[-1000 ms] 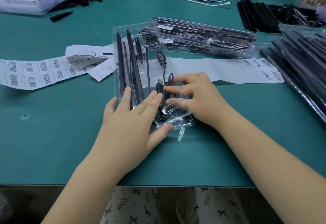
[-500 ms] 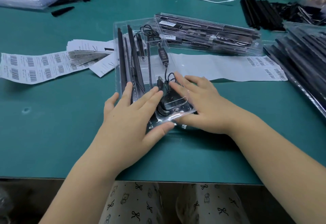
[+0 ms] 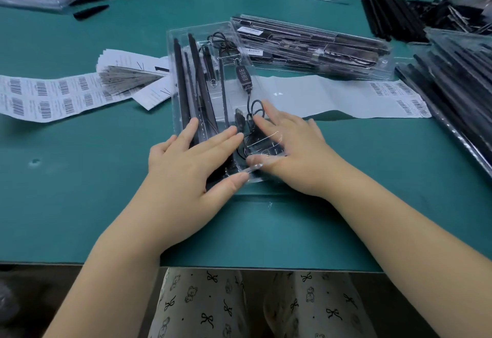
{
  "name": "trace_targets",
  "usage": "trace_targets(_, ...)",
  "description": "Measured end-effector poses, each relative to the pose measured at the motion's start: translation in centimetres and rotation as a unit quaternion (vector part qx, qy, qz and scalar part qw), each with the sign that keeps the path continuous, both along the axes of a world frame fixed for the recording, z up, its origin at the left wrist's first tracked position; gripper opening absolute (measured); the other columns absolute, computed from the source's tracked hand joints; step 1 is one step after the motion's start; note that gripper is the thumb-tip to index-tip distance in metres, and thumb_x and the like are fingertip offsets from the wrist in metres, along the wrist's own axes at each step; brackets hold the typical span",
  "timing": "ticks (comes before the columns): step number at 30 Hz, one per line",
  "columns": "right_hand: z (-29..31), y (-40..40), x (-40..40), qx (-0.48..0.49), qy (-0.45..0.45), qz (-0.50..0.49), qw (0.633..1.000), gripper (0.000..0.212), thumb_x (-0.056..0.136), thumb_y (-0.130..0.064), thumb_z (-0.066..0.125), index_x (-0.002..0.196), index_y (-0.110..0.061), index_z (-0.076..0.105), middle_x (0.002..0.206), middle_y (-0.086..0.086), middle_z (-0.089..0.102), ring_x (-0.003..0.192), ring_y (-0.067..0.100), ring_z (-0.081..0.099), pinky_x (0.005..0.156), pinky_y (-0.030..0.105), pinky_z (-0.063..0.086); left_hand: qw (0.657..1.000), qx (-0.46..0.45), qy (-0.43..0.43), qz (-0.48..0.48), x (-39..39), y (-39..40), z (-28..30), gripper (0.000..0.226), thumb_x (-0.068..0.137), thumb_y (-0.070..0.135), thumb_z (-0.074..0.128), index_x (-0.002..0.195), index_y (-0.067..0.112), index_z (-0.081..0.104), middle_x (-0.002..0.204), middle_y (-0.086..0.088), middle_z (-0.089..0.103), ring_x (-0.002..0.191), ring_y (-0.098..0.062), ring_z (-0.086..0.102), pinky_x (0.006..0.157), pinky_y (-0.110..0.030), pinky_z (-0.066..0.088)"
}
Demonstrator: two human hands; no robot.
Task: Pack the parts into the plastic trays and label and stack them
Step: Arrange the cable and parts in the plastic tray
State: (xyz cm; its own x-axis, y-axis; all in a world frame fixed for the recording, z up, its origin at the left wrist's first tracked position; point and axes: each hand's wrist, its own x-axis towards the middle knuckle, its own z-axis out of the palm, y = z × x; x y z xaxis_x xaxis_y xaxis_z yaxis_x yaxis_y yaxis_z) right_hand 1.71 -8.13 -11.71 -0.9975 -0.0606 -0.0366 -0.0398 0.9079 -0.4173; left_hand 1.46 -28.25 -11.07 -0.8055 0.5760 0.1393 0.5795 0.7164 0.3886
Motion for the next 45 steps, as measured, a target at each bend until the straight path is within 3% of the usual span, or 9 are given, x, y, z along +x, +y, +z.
trace_targets(8, 0.0, 0.5, 0.0, 0.13, -0.014, 0.041, 0.991, 0.071, 0.087, -0.059, 0.015, 0.151, -0.032, 0.0, 0.156, -0.016, -0.017, 0.144, 0.014, -0.018, 0.115, 0.046, -0.015, 0.999, -0.052, 0.009, 0.003, 0.2, 0.0, 0.0, 0.073, 0.075, 0.072, 0.005, 0.144, 0.051, 0.011, 0.138, 0.042, -0.003, 0.146, -0.012, -0.009, 0.113, -0.035, -0.001)
trace_targets(13, 1.2, 2.4, -0.4, 0.013, -0.077, 0.128, 0.989, 0.067, 0.097, -0.041, 0.041, 0.151, -0.027, 0.005, 0.152, -0.022, -0.012, 0.14, -0.005, -0.01, 0.117, 0.032, -0.01, 0.993, -0.108, 0.034, 0.007, 0.3, 0.2, -0.1, 0.066, 0.077, 0.068, -0.007, 0.142, 0.056, -0.004, 0.141, 0.04, -0.005, 0.146, -0.018, -0.011, 0.113, -0.039, -0.001)
trace_targets(17, 2.0, 3.8, 0.4, -0.256, -0.073, 0.063, 0.962, 0.055, 0.086, -0.011, 0.066, 0.136, -0.026, 0.048, 0.147, -0.022, 0.031, 0.13, -0.019, 0.024, 0.115, 0.016, 0.013, 0.992, -0.118, 0.033, 0.004, 0.3, 0.2, -0.3, 0.06, 0.077, 0.068, -0.009, 0.136, 0.061, -0.011, 0.14, 0.041, -0.01, 0.145, -0.018, -0.014, 0.112, -0.039, -0.003)
trace_targets(21, 1.3, 3.9, 0.4, -0.21, 0.042, 0.003, 0.977, 0.044, 0.075, -0.02, 0.077, 0.11, -0.041, 0.061, 0.125, -0.021, 0.051, 0.112, -0.014, 0.044, 0.095, -0.002, 0.025, 0.993, -0.118, 0.017, 0.007, 0.2, 0.3, -0.2, 0.051, 0.075, 0.069, -0.008, 0.125, 0.068, -0.017, 0.15, 0.037, -0.001, 0.144, -0.015, -0.016, 0.109, -0.034, -0.01)
trace_targets(26, 1.3, 3.2, 0.0, -0.262, 0.121, -0.063, 0.955, 0.041, 0.09, -0.005, 0.054, 0.113, -0.039, 0.06, 0.117, -0.019, 0.057, 0.1, -0.009, 0.051, 0.08, -0.001, 0.037, 0.992, -0.124, 0.01, 0.01, 0.4, 0.4, 0.3, 0.062, 0.074, 0.069, -0.01, 0.136, 0.064, -0.01, 0.144, 0.04, -0.015, 0.143, -0.015, -0.018, 0.109, -0.037, -0.011)
trace_targets(32, 1.1, 2.7, 0.0, -0.113, 0.078, 0.019, 0.99, 0.055, 0.089, -0.031, 0.061, 0.141, -0.031, 0.042, 0.146, -0.012, 0.038, 0.13, -0.001, 0.032, 0.111, 0.02, 0.02, 0.989, -0.144, 0.021, 0.01, 0.6, 0.7, 0.8, 0.067, 0.076, 0.066, -0.005, 0.142, 0.058, 0.004, 0.141, 0.04, -0.007, 0.146, -0.022, -0.007, 0.11, -0.042, -0.001)
trace_targets(37, 1.9, 3.1, 0.4, -0.335, 0.059, -0.082, 0.937, 0.048, 0.076, -0.009, 0.076, 0.111, -0.035, 0.055, 0.087, -0.007, 0.07, 0.067, 0.004, 0.055, 0.067, 0.021, 0.047, 0.994, -0.064, 0.09, -0.003, 1.4, 2.0, 1.1, 0.058, 0.078, 0.049, 0.035, 0.118, 0.019, 0.065, 0.123, 0.004, 0.063, 0.132, -0.04, 0.04, 0.111, -0.057, 0.016)
trace_targets(41, 2.1, 2.6, 0.3, -0.409, -0.001, -0.13, 0.903, 0.028, 0.077, -0.002, 0.072, 0.096, -0.021, 0.064, 0.064, -0.003, 0.068, 0.051, 0.004, 0.053, 0.048, 0.015, 0.042, 0.998, -0.035, 0.049, 0.035, 1.8, 4.0, 1.2, 0.061, 0.072, 0.065, 0.048, 0.1, 0.011, 0.056, 0.128, -0.007, 0.057, 0.13, -0.031, 0.044, 0.103, -0.044, 0.037)
trace_targets(45, 2.7, 2.4, 0.4, -0.458, -0.048, -0.165, 0.872, 0.012, 0.087, -0.008, 0.057, 0.084, -0.007, 0.068, 0.061, 0.001, 0.068, 0.045, 0.006, 0.051, 0.042, 0.017, 0.043, 0.991, -0.105, 0.04, 0.066, 2.0, 6.1, 0.9, 0.091, 0.067, 0.079, 0.027, 0.137, 0.021, 0.036, 0.142, -0.007, 0.042, 0.135, -0.034, 0.03, 0.112, -0.05, 0.017)
